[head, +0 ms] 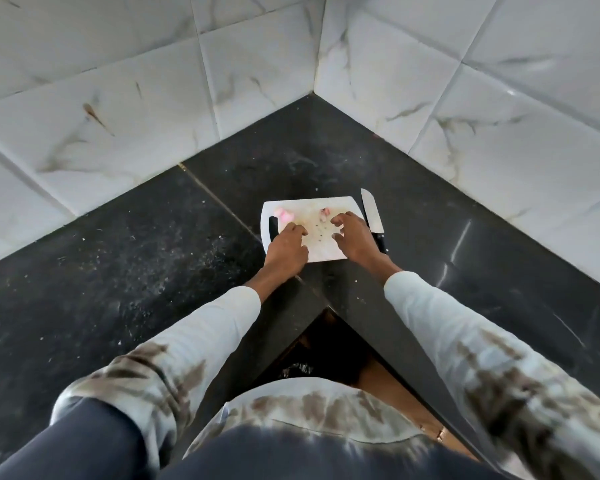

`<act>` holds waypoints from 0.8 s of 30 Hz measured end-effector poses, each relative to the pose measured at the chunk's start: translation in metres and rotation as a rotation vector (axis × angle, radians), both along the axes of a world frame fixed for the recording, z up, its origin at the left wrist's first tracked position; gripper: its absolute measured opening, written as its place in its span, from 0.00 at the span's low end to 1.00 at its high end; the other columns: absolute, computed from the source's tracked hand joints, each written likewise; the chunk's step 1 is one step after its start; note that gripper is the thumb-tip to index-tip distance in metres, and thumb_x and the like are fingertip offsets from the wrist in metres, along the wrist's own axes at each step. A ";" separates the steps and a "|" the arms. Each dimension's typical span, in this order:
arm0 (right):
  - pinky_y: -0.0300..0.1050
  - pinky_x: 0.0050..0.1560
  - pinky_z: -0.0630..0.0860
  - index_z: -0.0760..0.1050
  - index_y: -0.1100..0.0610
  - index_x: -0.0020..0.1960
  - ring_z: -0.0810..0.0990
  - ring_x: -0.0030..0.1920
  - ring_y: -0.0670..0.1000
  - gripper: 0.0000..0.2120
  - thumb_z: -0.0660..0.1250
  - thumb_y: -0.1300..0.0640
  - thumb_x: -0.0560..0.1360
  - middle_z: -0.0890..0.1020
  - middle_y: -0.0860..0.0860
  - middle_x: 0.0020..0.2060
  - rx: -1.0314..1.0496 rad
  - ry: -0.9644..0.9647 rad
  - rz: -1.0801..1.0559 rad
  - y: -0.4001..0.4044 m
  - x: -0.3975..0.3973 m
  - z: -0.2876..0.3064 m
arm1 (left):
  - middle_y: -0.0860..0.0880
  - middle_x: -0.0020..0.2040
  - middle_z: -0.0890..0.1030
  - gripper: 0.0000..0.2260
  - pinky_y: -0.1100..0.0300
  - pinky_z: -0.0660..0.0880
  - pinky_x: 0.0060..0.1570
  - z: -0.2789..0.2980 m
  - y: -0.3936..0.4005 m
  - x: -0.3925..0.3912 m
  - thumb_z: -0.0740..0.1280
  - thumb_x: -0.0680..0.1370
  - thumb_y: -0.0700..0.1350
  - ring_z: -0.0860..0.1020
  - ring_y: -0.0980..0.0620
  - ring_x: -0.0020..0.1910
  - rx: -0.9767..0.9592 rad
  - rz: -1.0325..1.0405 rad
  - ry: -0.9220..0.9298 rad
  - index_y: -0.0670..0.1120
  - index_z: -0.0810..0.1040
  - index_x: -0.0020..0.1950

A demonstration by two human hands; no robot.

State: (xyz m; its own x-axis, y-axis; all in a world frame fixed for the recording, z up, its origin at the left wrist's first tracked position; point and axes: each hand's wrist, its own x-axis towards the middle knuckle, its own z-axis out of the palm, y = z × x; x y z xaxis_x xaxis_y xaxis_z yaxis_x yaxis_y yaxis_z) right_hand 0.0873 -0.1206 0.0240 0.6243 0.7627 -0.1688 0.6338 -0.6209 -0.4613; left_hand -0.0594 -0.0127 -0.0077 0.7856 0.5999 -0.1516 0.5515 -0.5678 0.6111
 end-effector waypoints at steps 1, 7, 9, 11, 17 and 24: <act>0.52 0.71 0.73 0.74 0.62 0.73 0.78 0.67 0.59 0.19 0.68 0.64 0.83 0.77 0.57 0.69 -0.007 -0.012 0.008 0.008 0.005 -0.002 | 0.47 0.73 0.74 0.20 0.51 0.79 0.63 -0.003 0.007 0.005 0.65 0.82 0.39 0.80 0.43 0.64 -0.002 -0.003 0.003 0.44 0.74 0.75; 0.46 0.75 0.68 0.72 0.61 0.75 0.73 0.73 0.58 0.22 0.68 0.65 0.82 0.74 0.56 0.73 -0.045 -0.094 0.089 0.045 0.035 -0.014 | 0.48 0.74 0.73 0.21 0.49 0.79 0.64 -0.019 0.038 0.030 0.68 0.82 0.41 0.79 0.44 0.66 0.036 -0.024 0.050 0.46 0.73 0.76; 0.45 0.73 0.69 0.72 0.62 0.76 0.74 0.72 0.57 0.23 0.68 0.67 0.82 0.74 0.56 0.73 -0.050 -0.100 0.108 0.054 0.042 -0.017 | 0.49 0.75 0.73 0.22 0.49 0.77 0.66 -0.026 0.041 0.034 0.69 0.83 0.44 0.77 0.44 0.69 0.044 -0.073 0.064 0.47 0.72 0.77; 0.45 0.73 0.70 0.72 0.62 0.76 0.74 0.72 0.57 0.23 0.66 0.68 0.82 0.73 0.56 0.73 -0.055 -0.101 0.137 0.061 0.047 -0.023 | 0.48 0.75 0.72 0.24 0.48 0.76 0.68 -0.033 0.042 0.040 0.70 0.82 0.46 0.75 0.45 0.72 0.042 -0.109 0.077 0.47 0.72 0.78; 0.48 0.71 0.70 0.73 0.60 0.77 0.72 0.71 0.57 0.21 0.62 0.66 0.84 0.74 0.54 0.74 -0.079 -0.153 0.230 0.068 0.056 -0.038 | 0.47 0.75 0.73 0.25 0.45 0.77 0.66 -0.043 0.045 0.046 0.72 0.81 0.46 0.70 0.45 0.75 0.115 -0.163 0.148 0.46 0.73 0.77; 0.49 0.60 0.76 0.83 0.64 0.64 0.81 0.58 0.57 0.14 0.63 0.68 0.83 0.83 0.57 0.59 -0.014 -0.174 0.236 0.068 0.055 -0.042 | 0.46 0.70 0.75 0.22 0.46 0.79 0.61 -0.046 0.045 0.054 0.73 0.80 0.46 0.73 0.44 0.70 0.158 -0.152 0.175 0.42 0.77 0.72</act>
State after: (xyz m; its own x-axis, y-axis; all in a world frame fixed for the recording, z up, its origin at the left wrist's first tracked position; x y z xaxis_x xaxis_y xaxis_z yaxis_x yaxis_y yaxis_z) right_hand 0.1425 -0.0523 -0.0183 0.4503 0.8887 -0.0863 0.8303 -0.4524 -0.3256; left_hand -0.0057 0.0325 -0.0533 0.8387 0.5040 -0.2065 0.5418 -0.7330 0.4113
